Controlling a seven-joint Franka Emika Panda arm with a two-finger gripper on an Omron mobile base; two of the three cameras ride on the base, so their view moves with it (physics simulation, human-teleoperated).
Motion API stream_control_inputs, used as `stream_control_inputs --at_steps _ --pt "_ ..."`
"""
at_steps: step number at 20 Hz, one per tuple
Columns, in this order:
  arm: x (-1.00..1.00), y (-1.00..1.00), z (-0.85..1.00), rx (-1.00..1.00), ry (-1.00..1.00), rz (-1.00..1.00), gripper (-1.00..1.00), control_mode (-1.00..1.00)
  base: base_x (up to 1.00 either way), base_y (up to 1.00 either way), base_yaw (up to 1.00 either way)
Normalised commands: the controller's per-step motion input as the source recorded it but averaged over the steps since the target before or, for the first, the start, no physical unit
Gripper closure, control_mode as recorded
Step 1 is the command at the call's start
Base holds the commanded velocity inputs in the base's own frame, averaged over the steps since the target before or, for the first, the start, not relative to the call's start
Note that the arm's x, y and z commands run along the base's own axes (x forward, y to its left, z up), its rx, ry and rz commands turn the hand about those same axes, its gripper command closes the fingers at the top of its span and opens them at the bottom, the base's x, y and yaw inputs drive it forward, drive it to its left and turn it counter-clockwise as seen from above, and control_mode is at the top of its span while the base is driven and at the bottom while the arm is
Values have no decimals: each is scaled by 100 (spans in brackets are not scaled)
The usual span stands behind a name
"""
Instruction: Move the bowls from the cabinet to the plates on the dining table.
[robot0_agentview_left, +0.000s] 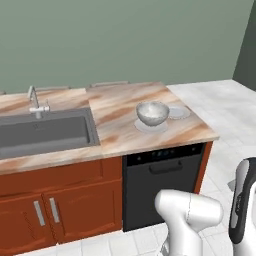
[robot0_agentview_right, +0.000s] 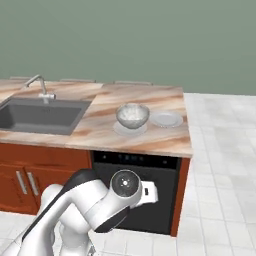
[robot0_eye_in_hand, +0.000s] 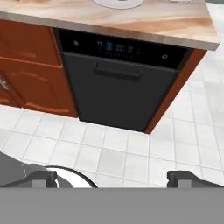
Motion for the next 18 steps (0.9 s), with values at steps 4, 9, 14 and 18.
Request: stream_control_inputs --at_steps 4,9,14,18 --pt "0 0 0 0 0 0 -100 100 12 -25 -44" --pt "0 0 0 0 0 0 -100 100 11 -20 -45" --pt "0 0 0 0 0 0 -100 100 11 -19 -45" --pt "0 0 0 0 0 0 -100 100 10 -19 -45"
